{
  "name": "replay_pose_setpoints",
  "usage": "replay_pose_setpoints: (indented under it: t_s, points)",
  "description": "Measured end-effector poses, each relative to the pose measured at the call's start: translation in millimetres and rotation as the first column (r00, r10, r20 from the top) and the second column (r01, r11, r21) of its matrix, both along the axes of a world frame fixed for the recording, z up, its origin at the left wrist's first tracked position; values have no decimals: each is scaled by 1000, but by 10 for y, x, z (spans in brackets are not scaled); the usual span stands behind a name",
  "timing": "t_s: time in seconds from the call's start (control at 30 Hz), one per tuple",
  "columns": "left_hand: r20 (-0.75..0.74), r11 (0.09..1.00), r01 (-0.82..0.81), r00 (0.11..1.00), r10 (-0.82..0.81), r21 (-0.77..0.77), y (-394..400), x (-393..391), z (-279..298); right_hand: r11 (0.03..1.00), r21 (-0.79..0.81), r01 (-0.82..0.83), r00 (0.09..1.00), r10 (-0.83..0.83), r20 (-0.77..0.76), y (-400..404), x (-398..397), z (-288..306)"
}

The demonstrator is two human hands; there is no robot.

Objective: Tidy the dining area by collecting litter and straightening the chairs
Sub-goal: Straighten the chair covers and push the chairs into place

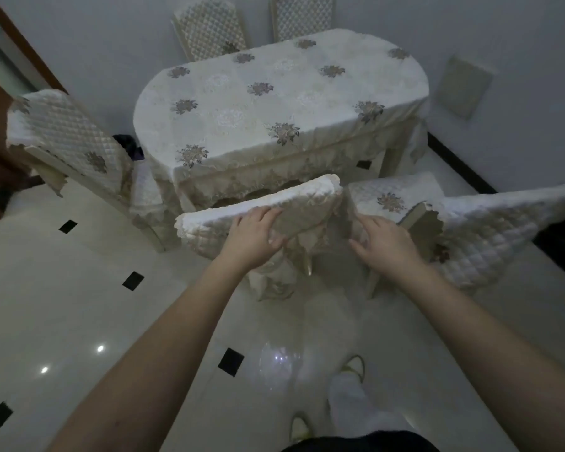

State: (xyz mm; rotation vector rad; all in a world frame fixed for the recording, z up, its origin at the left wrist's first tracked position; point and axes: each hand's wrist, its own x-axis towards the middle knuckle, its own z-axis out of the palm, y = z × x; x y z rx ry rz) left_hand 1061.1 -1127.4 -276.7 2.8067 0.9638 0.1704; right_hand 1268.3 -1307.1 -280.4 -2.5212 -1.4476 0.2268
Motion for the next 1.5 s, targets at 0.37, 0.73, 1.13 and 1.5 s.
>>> replay_pose_setpoints:
  t_s: [0.37,0.73,1.13,1.5]
  points:
    - [36,960,266,962,-270,87,-1591,1054,407,954,115,276,958,-283,49,-1713,512,368]
    - [122,924,331,926,-357,189,-3416,2542,662,892,308,331,894,-401,201,-3515,1388,758]
    - [149,924,292,931,-334,245,-3496,3243,982,908,290,301,912,-363,192,-3867,2120,852]
    - [167,959,214,955,-246,187,-2820,3834,529,967,175,187,949,-224,224,-3160,3091,654]
